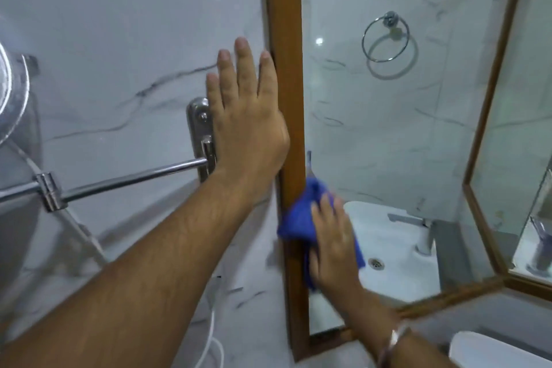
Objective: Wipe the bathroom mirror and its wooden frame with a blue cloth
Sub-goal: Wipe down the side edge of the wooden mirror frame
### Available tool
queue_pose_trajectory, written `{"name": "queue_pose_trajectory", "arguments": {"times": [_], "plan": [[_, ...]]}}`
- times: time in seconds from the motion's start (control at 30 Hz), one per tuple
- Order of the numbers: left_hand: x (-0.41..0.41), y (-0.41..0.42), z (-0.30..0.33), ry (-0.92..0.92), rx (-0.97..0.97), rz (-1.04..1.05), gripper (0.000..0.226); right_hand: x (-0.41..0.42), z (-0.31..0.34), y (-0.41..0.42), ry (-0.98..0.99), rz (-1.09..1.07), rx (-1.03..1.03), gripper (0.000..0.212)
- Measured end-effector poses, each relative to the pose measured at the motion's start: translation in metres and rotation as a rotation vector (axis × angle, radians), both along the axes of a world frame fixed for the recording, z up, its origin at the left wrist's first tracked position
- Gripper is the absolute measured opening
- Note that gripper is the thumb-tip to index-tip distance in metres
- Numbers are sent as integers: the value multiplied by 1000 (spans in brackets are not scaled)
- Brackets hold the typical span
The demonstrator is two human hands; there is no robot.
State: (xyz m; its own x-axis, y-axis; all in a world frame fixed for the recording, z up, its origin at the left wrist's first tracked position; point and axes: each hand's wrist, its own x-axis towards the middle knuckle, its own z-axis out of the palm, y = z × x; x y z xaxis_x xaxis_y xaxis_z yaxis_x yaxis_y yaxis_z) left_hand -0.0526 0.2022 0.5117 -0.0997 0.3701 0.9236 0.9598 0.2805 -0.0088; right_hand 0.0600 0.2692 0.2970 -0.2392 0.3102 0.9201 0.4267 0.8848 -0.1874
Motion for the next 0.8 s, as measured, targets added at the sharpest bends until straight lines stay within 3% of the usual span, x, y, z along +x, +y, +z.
{"name": "queue_pose_trajectory", "arguments": {"times": [0.1,0.2,0.3,0.37,0.43,0.53,0.7,0.8], "plan": [[11,4,-34,-105,45,-163,68,10,-120,-20,-182,-57,-128,63],[15,11,-69,-139,86,-262,63,23,-191,-36,-439,-192,-212,50],[4,16,-102,-45,43,-207,63,29,-214,-36,-581,-278,-250,50],[-7,18,-120,91,4,-145,66,29,-204,-28,-545,-239,-189,54],[-16,19,-132,204,0,-128,68,24,-164,-14,-420,-132,-105,50],[-24,25,-137,241,66,-162,63,6,-46,14,-128,-15,61,55],[-26,21,-136,221,152,-238,56,4,155,37,126,-137,155,56],[-24,22,-136,213,150,-230,59,-2,241,33,213,-139,250,38]]}}
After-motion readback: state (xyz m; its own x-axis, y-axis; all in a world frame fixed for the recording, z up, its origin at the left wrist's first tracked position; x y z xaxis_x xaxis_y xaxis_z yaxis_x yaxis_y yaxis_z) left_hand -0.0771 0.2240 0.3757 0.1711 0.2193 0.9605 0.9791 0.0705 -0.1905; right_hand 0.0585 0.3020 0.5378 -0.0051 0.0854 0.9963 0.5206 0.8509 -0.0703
